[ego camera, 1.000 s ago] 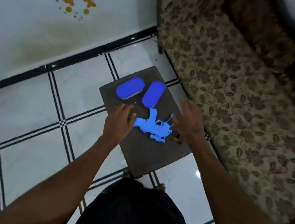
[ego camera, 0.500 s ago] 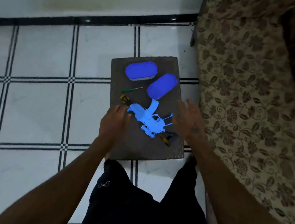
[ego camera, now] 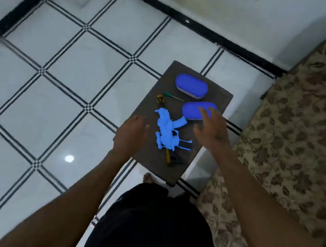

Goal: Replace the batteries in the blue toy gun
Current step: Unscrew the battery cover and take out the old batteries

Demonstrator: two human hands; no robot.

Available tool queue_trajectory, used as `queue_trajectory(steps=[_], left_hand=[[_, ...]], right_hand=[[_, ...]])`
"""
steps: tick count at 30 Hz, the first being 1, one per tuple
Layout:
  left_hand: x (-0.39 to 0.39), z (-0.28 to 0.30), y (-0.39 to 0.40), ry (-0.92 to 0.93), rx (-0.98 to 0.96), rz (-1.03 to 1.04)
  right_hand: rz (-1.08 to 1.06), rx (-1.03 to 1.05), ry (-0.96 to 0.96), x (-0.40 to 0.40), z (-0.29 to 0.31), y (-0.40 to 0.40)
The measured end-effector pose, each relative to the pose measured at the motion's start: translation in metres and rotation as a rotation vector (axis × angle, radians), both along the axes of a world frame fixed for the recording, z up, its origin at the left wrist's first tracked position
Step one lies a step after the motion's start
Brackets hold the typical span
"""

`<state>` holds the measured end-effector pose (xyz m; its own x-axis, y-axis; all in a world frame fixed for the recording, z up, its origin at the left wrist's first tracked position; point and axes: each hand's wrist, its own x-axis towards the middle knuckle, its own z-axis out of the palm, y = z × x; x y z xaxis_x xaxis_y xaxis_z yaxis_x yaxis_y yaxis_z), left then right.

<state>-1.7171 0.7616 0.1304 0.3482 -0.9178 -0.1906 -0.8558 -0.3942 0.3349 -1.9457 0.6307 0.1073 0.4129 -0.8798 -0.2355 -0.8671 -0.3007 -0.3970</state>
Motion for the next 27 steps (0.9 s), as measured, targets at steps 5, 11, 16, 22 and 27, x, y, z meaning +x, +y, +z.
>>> queue_trajectory(steps=[5, 11, 16, 22, 27], left_hand=[[0.005, -0.016, 0.016, 0.113, -0.017, 0.17], [0.007, -0.03, 0.02, 0.158, -0.045, 0.271], [-0.012, -0.028, -0.004, 0.216, -0.081, 0.463], [-0.059, -0.043, -0.047, 0.158, 0.004, 0.684], [-0.096, -0.063, -0.066, 0.265, 0.158, 0.9]], right_hand=[[0.114, 0.011, 0.095, 0.024, -0.003, -0.016], [0.256, 0.045, 0.147, 0.05, -0.006, -0.04], [0.42, 0.059, 0.167, 0.068, -0.021, -0.088], [0.673, 0.145, 0.169, 0.095, -0.069, -0.15], [0.797, 0.19, 0.225, 0.096, -0.091, -0.177]])
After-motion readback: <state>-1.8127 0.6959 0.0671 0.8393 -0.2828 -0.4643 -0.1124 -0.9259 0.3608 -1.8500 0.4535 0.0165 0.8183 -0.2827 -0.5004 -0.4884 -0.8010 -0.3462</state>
